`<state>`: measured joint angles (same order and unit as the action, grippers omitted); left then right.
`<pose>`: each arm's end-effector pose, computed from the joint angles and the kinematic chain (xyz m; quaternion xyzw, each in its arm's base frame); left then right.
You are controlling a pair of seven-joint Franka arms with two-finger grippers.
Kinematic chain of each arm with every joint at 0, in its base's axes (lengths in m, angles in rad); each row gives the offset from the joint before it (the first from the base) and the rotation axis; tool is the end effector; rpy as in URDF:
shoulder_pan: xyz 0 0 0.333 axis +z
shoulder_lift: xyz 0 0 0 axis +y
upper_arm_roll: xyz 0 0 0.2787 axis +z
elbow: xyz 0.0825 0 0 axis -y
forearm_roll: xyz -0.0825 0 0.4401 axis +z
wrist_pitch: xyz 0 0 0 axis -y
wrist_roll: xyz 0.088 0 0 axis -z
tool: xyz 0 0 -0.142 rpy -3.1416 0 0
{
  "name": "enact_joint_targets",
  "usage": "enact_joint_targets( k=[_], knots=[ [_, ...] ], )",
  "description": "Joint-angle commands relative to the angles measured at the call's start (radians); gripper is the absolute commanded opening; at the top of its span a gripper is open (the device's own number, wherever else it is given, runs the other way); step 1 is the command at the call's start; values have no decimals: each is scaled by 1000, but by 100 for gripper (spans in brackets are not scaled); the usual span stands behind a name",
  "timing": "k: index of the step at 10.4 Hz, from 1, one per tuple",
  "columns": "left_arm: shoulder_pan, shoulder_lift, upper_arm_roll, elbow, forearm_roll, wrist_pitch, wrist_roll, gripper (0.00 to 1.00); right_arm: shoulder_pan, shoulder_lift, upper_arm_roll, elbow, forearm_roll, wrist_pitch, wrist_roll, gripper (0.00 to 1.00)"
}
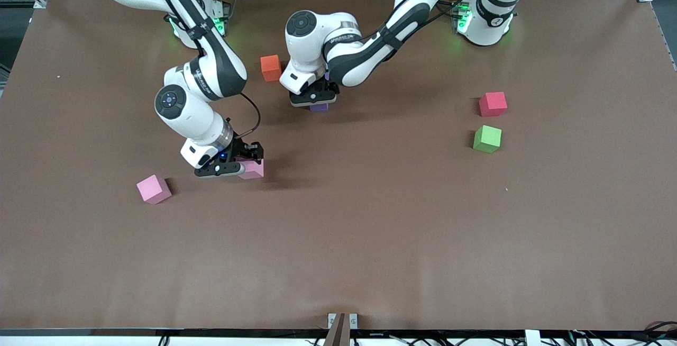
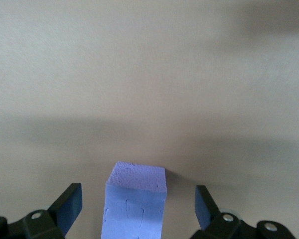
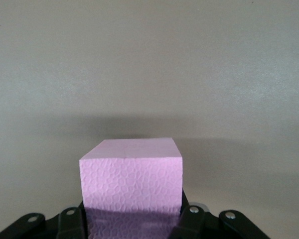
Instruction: Arrange blocks into number 1
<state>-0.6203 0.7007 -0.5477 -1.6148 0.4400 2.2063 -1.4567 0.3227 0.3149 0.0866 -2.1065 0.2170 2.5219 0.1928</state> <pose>0.3228 -0.6370 0.1639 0.9978 0.0665 0.0066 0.0051 0.5664 0.2503 0.1646 -0.9953 -0.0200 -0.0234 0.0915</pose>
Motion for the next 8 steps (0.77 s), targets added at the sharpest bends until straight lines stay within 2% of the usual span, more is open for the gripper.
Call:
enact_joint_targets(
  k=[1, 3, 5, 6, 8],
  knots=[
    [69, -75, 3, -23, 23, -57, -21, 100, 12, -34, 4, -32, -4, 6, 39, 44],
    [154, -96, 3, -40, 25, -85, 12, 100, 27, -33, 4, -32, -2, 5, 40, 44],
    [274, -150, -12, -118, 23, -88, 129, 100, 112, -28, 4, -32, -4, 11, 144, 44],
    [351, -161, -44, -135, 20, -88, 168, 100, 152, -28, 2, -32, -4, 11, 201, 44],
    [579, -181, -189, -198, 20, -88, 267, 100, 232, -34, 4, -46, -5, 11, 285, 44]
  ],
)
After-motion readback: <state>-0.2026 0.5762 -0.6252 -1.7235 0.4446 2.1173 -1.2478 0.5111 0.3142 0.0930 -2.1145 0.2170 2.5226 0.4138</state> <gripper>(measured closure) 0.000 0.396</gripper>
